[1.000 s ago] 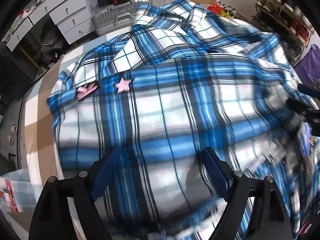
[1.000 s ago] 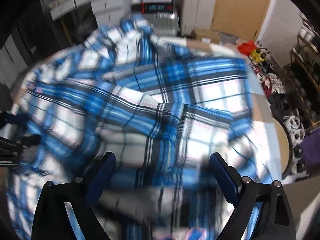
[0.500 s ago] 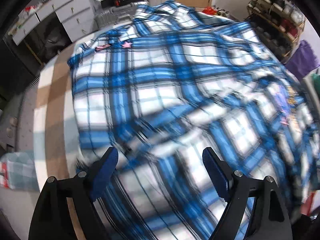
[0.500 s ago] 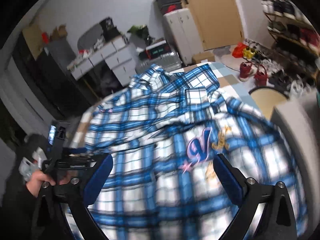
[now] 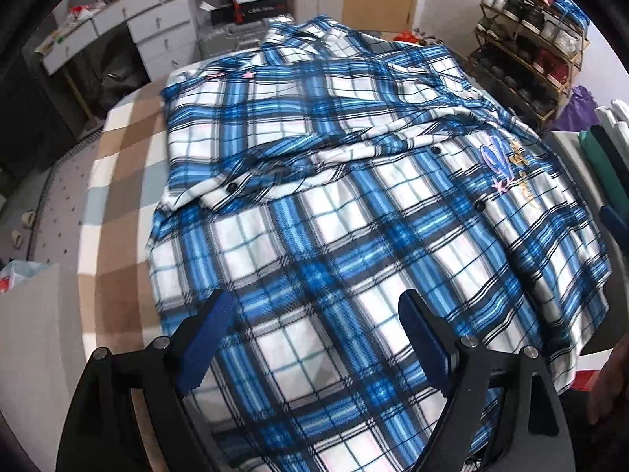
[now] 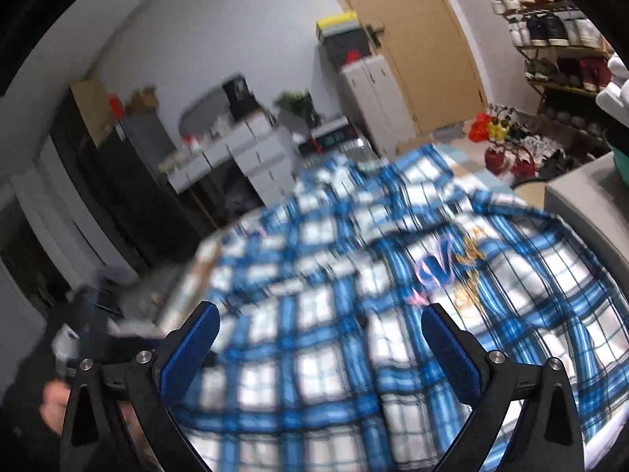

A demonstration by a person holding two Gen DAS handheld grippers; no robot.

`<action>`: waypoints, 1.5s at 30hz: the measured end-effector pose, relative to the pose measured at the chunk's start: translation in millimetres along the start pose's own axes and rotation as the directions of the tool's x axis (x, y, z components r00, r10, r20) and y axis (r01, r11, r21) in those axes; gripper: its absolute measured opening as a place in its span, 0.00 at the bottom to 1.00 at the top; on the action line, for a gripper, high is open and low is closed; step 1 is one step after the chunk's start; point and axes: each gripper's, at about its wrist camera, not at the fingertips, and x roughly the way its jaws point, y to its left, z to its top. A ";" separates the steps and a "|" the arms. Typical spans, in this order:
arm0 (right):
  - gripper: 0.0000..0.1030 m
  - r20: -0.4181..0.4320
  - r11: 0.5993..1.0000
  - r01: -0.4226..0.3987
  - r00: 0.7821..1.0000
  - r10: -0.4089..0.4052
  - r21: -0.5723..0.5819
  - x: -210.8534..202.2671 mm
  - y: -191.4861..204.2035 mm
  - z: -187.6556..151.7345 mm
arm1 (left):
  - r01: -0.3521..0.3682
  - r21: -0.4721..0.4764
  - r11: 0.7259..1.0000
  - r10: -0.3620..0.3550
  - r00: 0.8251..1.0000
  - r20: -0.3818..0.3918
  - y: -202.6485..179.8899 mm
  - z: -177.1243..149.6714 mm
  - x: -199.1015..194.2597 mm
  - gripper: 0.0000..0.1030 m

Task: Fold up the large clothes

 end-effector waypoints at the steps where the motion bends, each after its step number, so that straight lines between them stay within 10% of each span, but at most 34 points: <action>1: 1.00 -0.017 1.000 -0.004 1.000 0.004 0.016 3.5 -4.4 -1.7 | -0.006 -0.011 1.000 0.006 1.000 -0.006 -0.8 -2.0 5.8 0.81; 11: 1.00 0.006 0.995 0.018 1.000 -0.019 0.093 -7.4 -28.1 -2.5 | 0.000 0.016 1.000 0.001 0.993 -0.115 -4.2 -13.2 38.7 0.81; 23: 1.00 -0.017 0.982 -0.074 0.997 0.078 0.173 -17.3 -28.8 -2.5 | 0.019 -0.118 0.993 -0.011 0.998 0.068 32.7 177.3 -11.1 0.81; 30: 1.00 -0.095 0.974 -0.129 0.984 0.149 0.188 -5.2 -34.8 -1.7 | 0.048 -0.308 0.950 -0.030 0.998 0.062 57.4 305.5 76.3 0.81; 38: 1.00 -0.139 0.978 -0.110 0.981 0.135 0.176 10.8 -57.9 2.7 | 0.071 -0.362 0.930 -0.082 0.997 -0.015 92.1 365.3 212.9 0.81; 43: 1.00 -0.194 0.964 -0.077 0.973 0.129 0.256 21.4 -80.2 -1.7 | 0.118 -0.338 0.934 -0.132 0.991 -0.018 95.0 359.7 231.3 0.12; 45: 1.00 -0.184 0.967 -0.076 0.975 0.123 0.242 15.5 -78.7 -2.0 | 0.135 -0.289 0.948 -0.151 0.988 -0.031 82.2 351.2 220.7 0.03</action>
